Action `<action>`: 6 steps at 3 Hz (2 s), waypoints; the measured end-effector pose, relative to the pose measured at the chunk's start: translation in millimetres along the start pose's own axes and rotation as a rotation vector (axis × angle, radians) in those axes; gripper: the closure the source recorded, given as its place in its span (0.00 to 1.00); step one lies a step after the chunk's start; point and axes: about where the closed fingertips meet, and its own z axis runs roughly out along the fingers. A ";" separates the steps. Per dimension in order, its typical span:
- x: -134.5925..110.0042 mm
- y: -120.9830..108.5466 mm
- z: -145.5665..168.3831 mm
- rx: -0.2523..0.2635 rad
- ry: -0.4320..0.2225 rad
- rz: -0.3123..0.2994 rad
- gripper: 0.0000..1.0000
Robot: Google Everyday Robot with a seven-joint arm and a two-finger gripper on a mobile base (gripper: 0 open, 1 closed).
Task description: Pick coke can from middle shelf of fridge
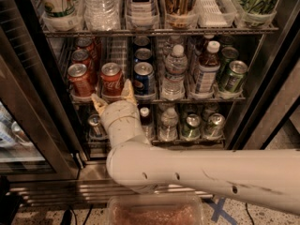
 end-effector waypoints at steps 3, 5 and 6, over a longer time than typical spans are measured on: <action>2.3 -3.8 18.5 0.059 -0.033 0.014 0.28; 5.9 -2.9 35.3 0.081 -0.044 0.031 0.34; 6.3 -0.8 42.5 0.082 -0.051 0.034 0.35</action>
Offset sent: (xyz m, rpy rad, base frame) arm 0.0193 0.0062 -0.0035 0.0288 -0.0381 -0.0390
